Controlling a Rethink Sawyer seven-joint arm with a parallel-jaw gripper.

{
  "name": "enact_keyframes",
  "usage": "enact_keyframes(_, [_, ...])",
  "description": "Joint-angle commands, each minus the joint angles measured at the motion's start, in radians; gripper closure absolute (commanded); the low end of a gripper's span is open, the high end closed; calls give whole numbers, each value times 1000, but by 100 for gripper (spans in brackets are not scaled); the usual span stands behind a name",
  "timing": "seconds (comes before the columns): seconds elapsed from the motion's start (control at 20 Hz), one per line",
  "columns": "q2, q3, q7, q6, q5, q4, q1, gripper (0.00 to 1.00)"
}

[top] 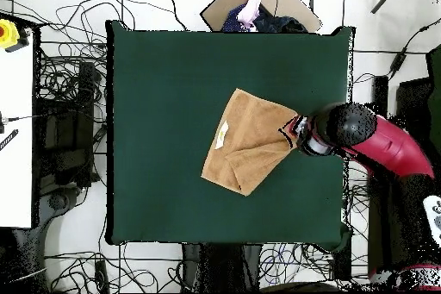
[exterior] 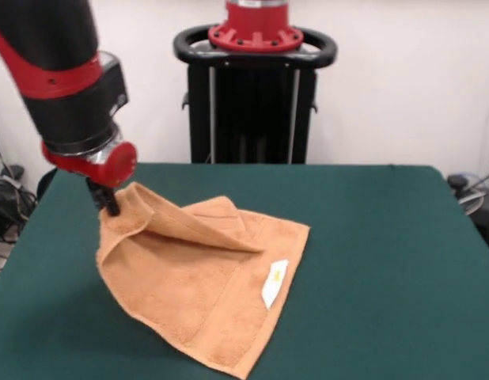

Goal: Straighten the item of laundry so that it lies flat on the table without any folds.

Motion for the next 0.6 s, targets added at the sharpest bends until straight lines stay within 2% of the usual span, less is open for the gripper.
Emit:
enact_keyframes(0.05, [131, 160, -354, 115, -98, -56, -90, 100])
enact_keyframes(0.2, [135, 182, -415, 177, -114, -29, -146, 100])
enact_keyframes(0.3, [169, 203, -474, 240, -125, -42, -181, 100])
enact_keyframes(0.6, [400, 252, -635, 392, -136, -187, -237, 100])
